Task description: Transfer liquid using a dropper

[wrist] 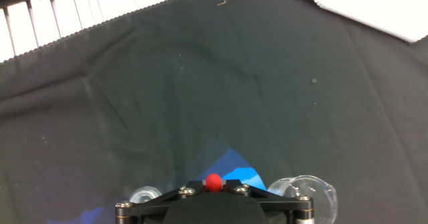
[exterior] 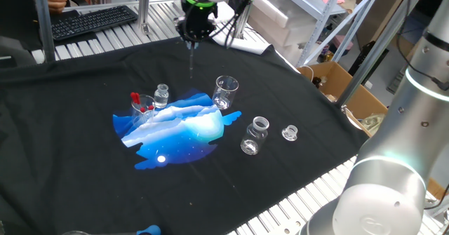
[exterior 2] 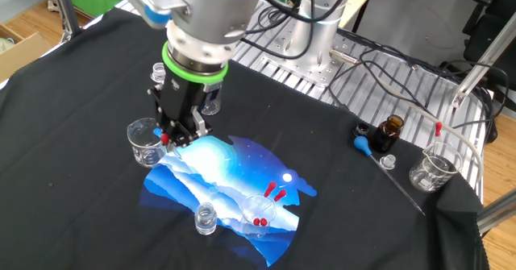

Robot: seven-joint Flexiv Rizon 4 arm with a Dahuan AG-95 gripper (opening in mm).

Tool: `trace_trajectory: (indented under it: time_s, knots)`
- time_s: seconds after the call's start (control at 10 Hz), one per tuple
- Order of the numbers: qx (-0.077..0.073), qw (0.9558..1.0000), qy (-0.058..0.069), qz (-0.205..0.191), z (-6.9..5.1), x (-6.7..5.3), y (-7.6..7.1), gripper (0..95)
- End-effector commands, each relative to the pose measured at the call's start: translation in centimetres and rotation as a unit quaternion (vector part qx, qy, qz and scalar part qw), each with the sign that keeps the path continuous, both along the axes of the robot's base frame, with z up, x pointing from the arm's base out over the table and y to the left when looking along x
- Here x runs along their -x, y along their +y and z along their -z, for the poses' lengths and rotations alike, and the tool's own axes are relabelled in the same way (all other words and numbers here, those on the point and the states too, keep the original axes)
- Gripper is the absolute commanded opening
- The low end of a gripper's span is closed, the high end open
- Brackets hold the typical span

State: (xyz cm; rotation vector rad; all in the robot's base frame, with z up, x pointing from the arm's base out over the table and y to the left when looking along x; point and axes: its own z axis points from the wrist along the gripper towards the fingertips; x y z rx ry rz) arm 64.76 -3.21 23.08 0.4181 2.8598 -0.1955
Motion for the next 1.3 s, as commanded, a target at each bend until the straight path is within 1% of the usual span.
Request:
trace_trajectory:
  time_s: [0.1, 0.3, 0.4, 0.5, 0.7, 1.0, 1.3]
  knots:
    - [0.009, 0.9999, -0.005, -0.003, -0.02, -0.08, -0.03, 0.0]
    - [0.009, 0.9999, -0.006, -0.006, -0.04, -0.09, -0.04, 0.0]
    - [0.006, 1.0, -0.003, -0.006, -0.07, -0.11, 0.05, 0.0]
    - [0.008, 0.9999, -0.001, -0.006, -0.04, -0.14, 0.11, 0.0]
    - [0.005, 1.0, -0.003, -0.005, -0.04, -0.14, 0.11, 0.0]
    - [0.008, 0.9999, -0.004, -0.013, 0.03, -0.19, 0.13, 0.0]
    - [0.009, 0.9999, -0.004, -0.003, 0.03, -0.19, 0.13, 0.0]
